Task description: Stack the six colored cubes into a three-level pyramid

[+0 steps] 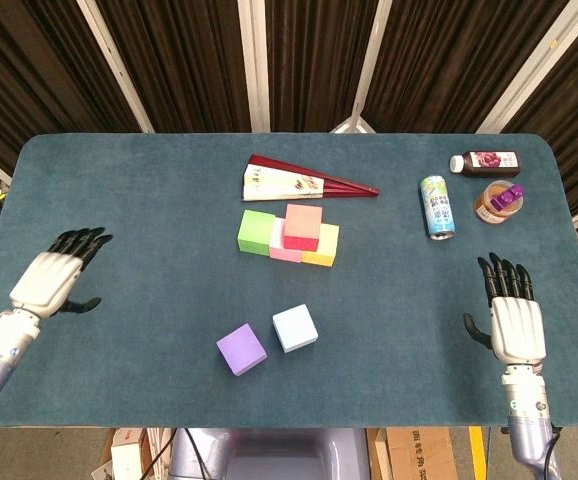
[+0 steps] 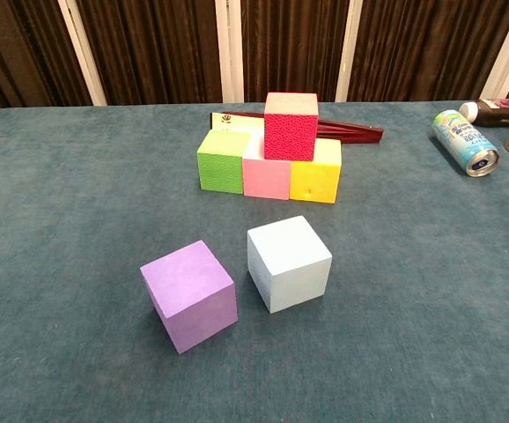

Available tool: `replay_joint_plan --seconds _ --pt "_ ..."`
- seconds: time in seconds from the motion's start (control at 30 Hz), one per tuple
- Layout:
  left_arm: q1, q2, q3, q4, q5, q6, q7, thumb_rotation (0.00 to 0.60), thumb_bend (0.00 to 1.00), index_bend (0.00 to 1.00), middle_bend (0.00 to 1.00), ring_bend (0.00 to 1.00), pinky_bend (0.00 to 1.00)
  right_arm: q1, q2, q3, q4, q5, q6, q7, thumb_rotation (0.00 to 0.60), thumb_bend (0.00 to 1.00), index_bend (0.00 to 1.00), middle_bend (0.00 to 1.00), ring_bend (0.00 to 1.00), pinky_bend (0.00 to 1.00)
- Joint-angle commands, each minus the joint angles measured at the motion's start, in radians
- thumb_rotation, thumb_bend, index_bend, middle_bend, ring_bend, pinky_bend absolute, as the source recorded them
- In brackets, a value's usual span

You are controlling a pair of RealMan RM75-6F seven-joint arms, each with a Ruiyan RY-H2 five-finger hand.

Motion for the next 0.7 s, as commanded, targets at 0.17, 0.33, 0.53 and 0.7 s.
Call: replay_joint_plan --seconds 0.17,0.33,0.53,0.7 --pt "-0.150 0.085 -0.035 -0.096 0.022 -0.176 0.011 0.600 0.26 0.05 0.01 0.00 0.00 -0.014 -0.006 -0.006 -0.003 0.004 0.030 -0.005 0.600 0.33 0.00 0.04 0.00 0.00" --pt "-0.214 0.082 -0.035 -0.138 0.029 -0.249 0.039 0.600 0.25 0.05 0.01 0.00 0.00 -0.015 -0.012 0.000 -0.001 0.019 0.043 -0.025 0.600 0.33 0.00 0.04 0.00 0.00" --pt "-0.272 0.063 -0.024 -0.180 0.020 -0.315 0.081 0.600 0.25 0.05 0.02 0.00 0.00 -0.010 -0.020 -0.006 0.016 0.026 0.037 -0.050 0.600 0.33 0.00 0.04 0.00 0.00" --pt "-0.311 0.040 -0.013 -0.197 -0.014 -0.371 0.095 0.600 0.25 0.05 0.02 0.00 0.00 -0.006 -0.025 -0.004 0.021 0.035 0.033 -0.049 0.600 0.33 0.00 0.04 0.00 0.00"
